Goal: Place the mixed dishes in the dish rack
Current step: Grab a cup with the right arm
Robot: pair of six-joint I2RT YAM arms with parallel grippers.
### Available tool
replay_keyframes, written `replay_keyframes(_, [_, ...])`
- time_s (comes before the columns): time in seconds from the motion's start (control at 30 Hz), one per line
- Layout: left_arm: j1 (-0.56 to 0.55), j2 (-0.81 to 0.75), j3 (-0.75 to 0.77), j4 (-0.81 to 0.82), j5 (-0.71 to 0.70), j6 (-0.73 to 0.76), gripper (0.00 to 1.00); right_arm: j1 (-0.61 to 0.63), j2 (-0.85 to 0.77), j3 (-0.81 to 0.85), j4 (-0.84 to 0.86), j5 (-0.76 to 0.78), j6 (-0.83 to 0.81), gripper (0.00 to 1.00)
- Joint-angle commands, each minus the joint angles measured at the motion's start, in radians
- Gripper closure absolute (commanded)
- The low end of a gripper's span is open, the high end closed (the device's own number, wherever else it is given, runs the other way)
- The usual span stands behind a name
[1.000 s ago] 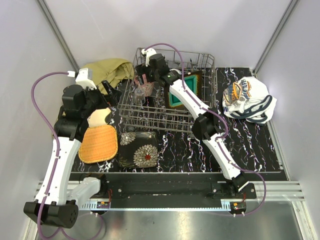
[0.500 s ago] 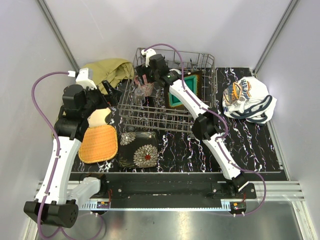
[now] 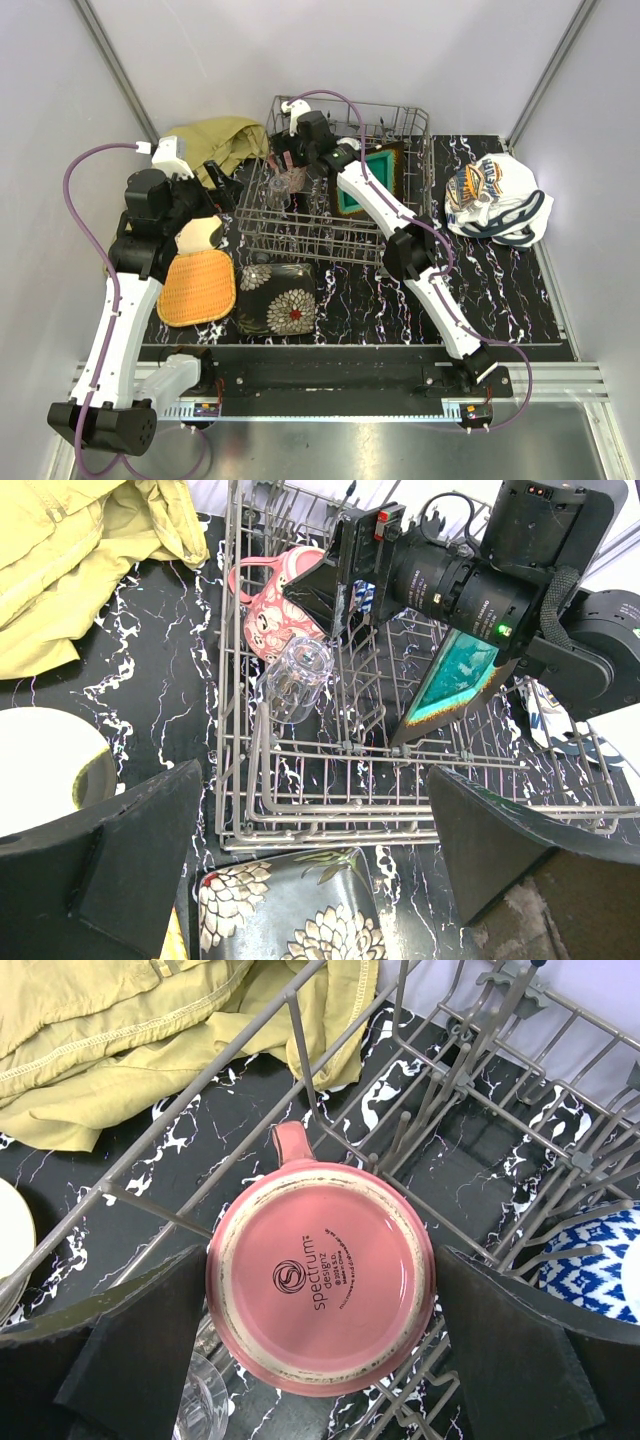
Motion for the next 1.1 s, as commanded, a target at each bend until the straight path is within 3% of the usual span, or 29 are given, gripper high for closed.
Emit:
replay_keyframes(0.0, [0.005,-0.002,-0.001,0.039,0.005,0.019,0.01,0.009,0.049,-0.007,-0.027,-0.006,0.003,0.0])
replay_keyframes(0.7, [0.005,-0.001,-0.002,0.044,0.01,0.017,0.01,0.009,0.066,-0.027,-0.076,-0.021,-0.014,0.0])
replay_keyframes(1.07, [0.007,0.001,0.002,0.047,0.017,0.014,0.01,0.01,0.024,-0.071,-0.147,-0.037,-0.103,0.0])
